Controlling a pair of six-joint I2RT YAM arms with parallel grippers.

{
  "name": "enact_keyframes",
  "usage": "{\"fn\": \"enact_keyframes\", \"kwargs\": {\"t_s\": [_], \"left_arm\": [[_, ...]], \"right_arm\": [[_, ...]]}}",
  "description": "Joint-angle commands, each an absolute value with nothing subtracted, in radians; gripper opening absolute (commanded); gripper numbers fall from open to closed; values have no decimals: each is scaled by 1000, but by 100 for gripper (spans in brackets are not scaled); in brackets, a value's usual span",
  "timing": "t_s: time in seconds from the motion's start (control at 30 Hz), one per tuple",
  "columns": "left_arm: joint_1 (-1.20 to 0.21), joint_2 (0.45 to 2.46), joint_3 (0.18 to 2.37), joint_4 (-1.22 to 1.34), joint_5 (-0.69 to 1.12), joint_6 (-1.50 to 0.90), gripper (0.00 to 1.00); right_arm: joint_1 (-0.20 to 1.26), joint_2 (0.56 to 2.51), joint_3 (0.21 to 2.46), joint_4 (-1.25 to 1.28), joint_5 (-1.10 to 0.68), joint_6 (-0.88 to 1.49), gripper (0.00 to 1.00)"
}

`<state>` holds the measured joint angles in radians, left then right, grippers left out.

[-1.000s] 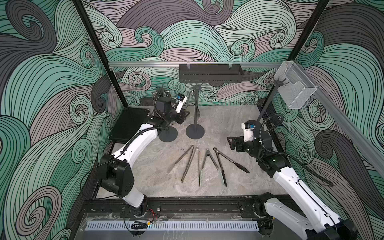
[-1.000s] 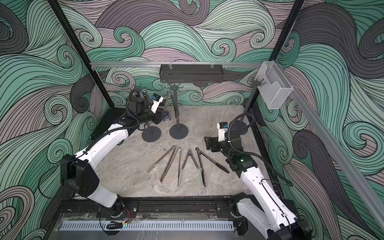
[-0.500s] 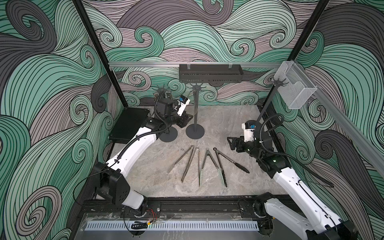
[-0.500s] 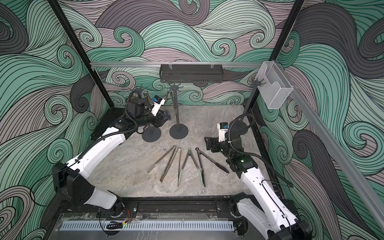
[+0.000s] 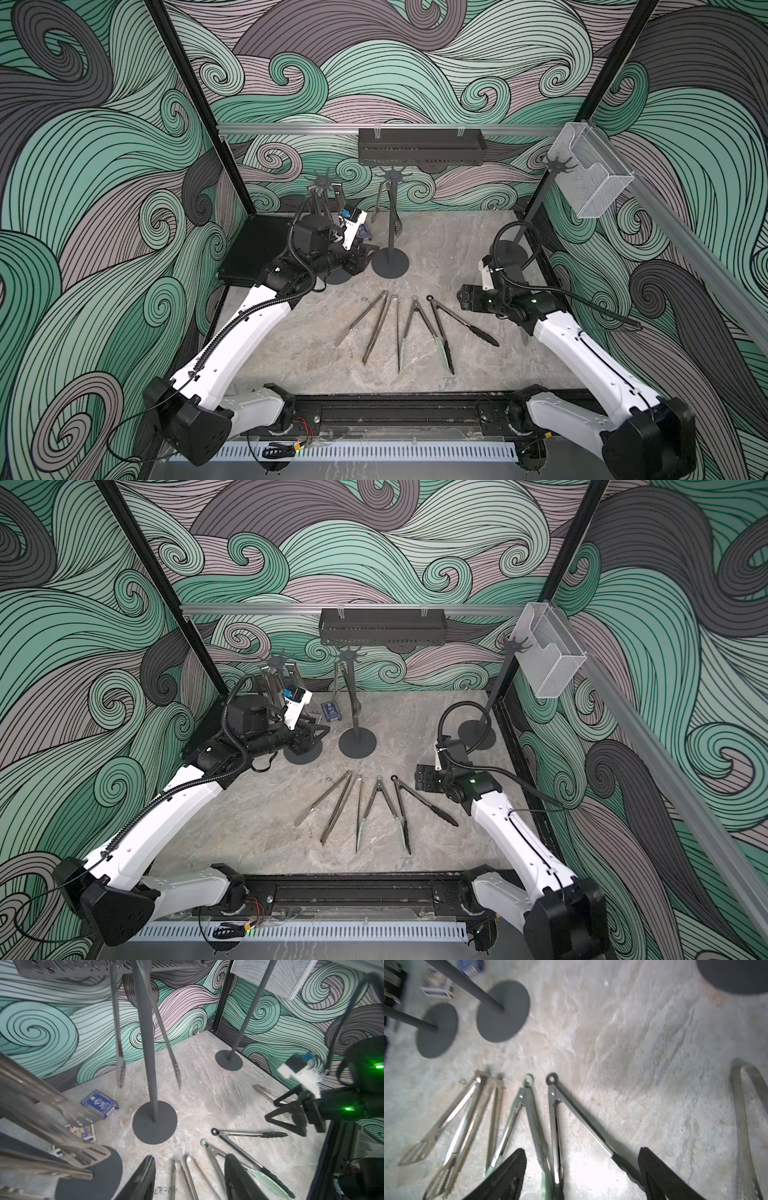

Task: Hang food tongs on kitchen utensil racks
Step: Pick up the food tongs from the center of the board.

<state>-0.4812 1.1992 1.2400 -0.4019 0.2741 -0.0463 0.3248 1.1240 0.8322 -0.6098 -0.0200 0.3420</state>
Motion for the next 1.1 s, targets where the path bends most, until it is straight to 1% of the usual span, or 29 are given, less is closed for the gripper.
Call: {"fn": "enact_keyframes", "kwargs": {"t_s": [0.0, 0.2, 0.4, 0.6, 0.83, 0.87, 1.0, 1.07], "left_arm": [[-500, 1142, 1222, -440, 294, -136, 54], [-508, 1047, 1184, -489, 291, -171, 54], [-508, 968, 1116, -485, 268, -181, 57], [-508, 969, 1124, -506, 263, -185, 57], [-508, 967, 1120, -497, 270, -185, 57], [-508, 966, 1120, -498, 270, -185, 57], [-509, 967, 1123, -502, 263, -180, 57], [-508, 968, 1123, -503, 261, -179, 57]], "right_arm": [[321, 1204, 863, -772, 3, 368, 83], [327, 1321, 892, -796, 63, 339, 83], [334, 1458, 970, -788, 110, 242, 83], [351, 1540, 987, -723, 40, 179, 83], [401, 1671, 1009, -690, 54, 177, 82], [404, 1692, 1020, -697, 54, 175, 80], [409, 1732, 1038, -693, 64, 173, 80], [412, 1747, 1047, -695, 48, 172, 77]]}}
